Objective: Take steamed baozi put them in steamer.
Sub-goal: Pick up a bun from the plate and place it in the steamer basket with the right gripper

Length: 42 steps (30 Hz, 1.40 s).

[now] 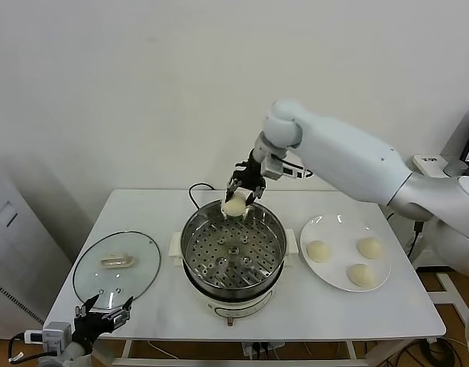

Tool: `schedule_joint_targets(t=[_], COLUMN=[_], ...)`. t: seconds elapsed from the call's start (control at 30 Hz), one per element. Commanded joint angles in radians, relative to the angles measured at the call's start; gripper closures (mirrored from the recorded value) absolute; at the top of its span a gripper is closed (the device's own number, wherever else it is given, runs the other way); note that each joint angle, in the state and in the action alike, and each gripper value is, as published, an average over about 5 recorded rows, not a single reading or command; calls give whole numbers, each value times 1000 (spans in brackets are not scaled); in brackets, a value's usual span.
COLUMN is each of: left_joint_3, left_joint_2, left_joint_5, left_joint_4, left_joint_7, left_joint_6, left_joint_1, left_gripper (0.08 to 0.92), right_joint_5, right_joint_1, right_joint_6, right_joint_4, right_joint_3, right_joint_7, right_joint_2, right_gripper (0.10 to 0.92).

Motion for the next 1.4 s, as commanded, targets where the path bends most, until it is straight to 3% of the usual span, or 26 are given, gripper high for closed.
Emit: schedule_joint_targets(t=[0.03,0.7,0.93,1.1,1.27,1.4], left_joint_3=[0,4,2,-3,-4,-4], left_joint_2=[-1,8,9,8,9,11], left_joint_5=[1,0,-2,-2,-2,-3], left_joint_4=[1,11,12,10,9,8], left_joint_7=[0,3,3,3,3,3], left_joint_6=[1,1,1,1,1,0], left_joint_1=[1,-9,-9,-4,-4,-3], left_gripper=[177,177,177,177,177,177], right_joint_5=[-131,-295,-289,-186,90,298], right_joint_1=[-74,-207,-217,-177,-23,107], right_joint_6=[49,49,49,49,18,-132], right_joint_4=[29,-23,-28,-42,-61,-104], right_joint_3=[24,120,135,133,41,-47], right_joint_7=[-11,-12,-4,-2,-36,-77], right_joint_2=[36,61,66,59,-10,-91], right_gripper=[516,507,345,223,203,203])
